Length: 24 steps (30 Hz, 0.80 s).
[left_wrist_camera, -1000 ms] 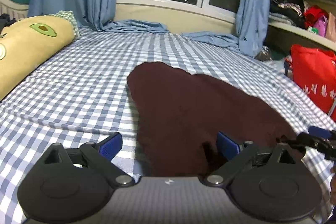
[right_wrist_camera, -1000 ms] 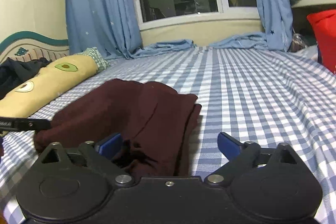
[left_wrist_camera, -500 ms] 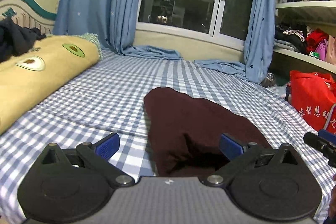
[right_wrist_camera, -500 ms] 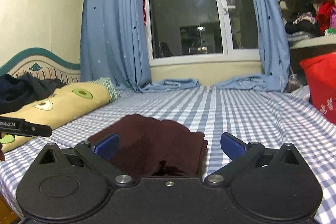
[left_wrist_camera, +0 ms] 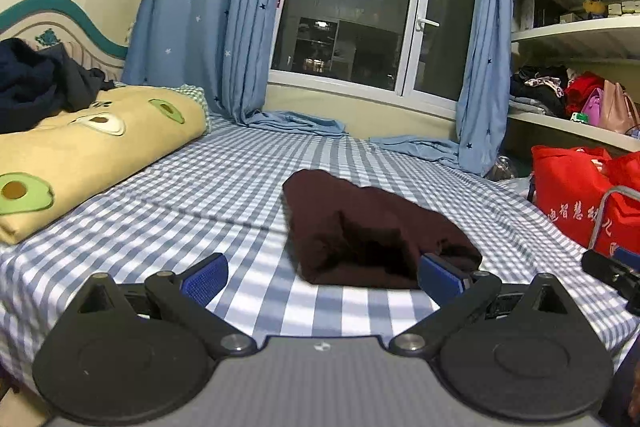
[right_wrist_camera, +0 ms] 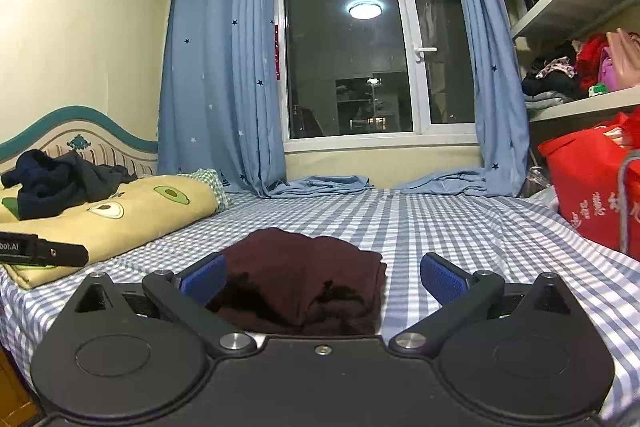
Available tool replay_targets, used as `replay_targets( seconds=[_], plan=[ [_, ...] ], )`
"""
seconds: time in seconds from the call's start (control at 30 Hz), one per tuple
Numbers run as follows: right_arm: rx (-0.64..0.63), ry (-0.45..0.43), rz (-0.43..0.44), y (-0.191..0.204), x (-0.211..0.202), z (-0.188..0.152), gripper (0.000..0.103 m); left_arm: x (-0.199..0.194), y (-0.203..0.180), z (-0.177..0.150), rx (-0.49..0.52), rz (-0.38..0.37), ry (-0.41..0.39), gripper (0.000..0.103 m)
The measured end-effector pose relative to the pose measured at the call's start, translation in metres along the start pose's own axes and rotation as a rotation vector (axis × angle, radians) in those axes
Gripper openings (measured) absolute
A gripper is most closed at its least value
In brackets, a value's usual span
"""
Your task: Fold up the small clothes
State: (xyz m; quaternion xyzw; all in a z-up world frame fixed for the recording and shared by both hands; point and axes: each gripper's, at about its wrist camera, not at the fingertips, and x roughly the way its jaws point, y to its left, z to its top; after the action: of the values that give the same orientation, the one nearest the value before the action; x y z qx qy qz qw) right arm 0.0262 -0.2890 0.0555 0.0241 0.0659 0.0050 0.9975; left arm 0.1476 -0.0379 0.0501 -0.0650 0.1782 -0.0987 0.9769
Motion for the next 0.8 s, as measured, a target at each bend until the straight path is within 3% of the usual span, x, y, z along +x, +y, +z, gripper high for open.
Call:
replay_targets(
  seconds=[0.43, 0.8],
  plan=[
    [0.038, -0.03, -0.093, 0.02, -0.067, -0.053, 0.103, -0.05, 0.021, -0.054, -0.011, 0.097, -0.027, 0.102],
    [0.012, 0.012, -0.079, 0.038, -0.068, -0.078, 0.103, -0.057, 0.031, -0.072, 0.01, 0.138, -0.02, 0.102]
  ],
)
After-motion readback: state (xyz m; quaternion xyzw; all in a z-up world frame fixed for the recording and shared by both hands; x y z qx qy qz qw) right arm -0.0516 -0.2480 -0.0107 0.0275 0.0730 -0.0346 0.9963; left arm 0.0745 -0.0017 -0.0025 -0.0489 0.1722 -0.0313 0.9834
